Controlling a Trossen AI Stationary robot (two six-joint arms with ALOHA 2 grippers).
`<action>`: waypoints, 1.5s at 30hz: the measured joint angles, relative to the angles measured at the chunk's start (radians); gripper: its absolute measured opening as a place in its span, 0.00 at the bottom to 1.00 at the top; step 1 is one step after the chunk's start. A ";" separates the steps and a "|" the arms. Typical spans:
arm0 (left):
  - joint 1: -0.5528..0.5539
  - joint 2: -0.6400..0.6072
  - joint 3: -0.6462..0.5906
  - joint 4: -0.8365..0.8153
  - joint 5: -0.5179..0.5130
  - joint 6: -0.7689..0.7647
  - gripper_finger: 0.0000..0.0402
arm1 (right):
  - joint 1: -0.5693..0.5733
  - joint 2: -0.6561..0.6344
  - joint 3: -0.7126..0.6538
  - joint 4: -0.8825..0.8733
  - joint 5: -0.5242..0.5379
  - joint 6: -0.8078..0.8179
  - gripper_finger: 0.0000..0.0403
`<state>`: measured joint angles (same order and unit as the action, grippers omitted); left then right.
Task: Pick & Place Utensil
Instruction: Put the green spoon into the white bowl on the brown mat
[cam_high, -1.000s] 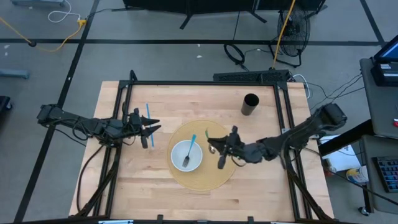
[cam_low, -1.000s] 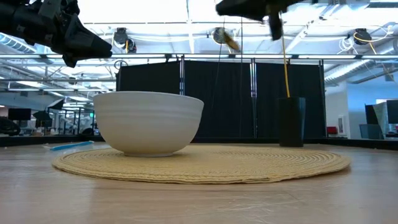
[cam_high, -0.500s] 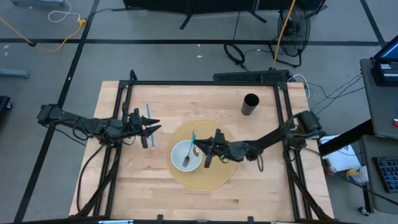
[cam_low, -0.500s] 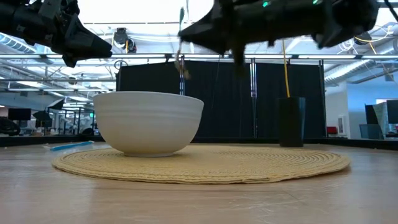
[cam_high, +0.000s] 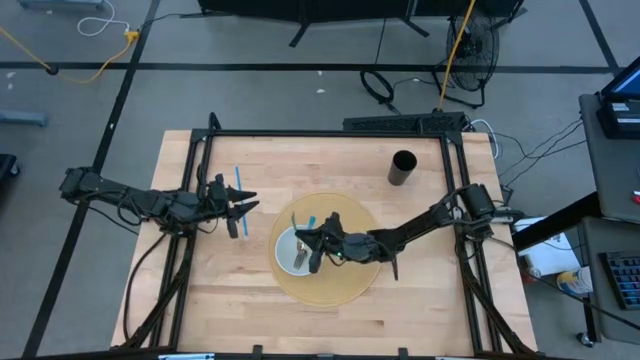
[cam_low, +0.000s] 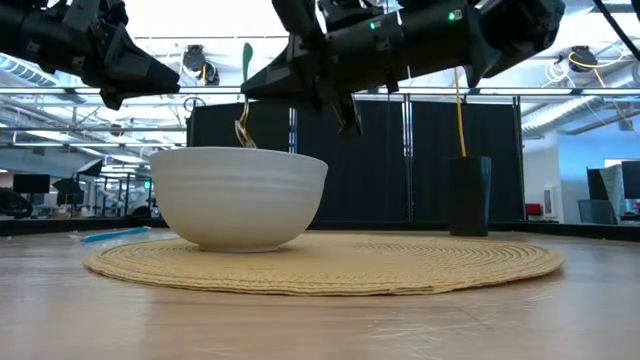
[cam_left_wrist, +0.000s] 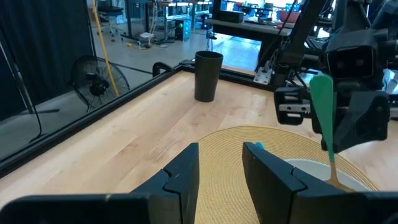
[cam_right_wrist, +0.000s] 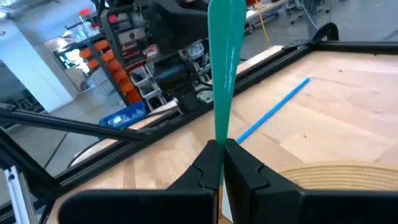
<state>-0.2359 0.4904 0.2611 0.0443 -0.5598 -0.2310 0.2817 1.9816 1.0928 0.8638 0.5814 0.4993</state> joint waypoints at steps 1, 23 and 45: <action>0.000 0.000 0.000 -0.001 0.000 0.000 0.32 | 0.000 0.000 0.002 -0.011 0.001 0.009 0.00; 0.000 0.000 0.000 -0.005 -0.019 -0.011 0.32 | 0.030 -0.001 0.004 -0.090 -0.010 0.107 0.00; 0.000 0.001 0.000 0.013 0.157 -0.051 0.32 | -0.008 0.000 0.004 -0.169 -0.058 0.047 0.00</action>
<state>-0.2359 0.4911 0.2611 0.0573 -0.4031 -0.2823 0.2741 1.9819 1.0968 0.6945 0.5232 0.5461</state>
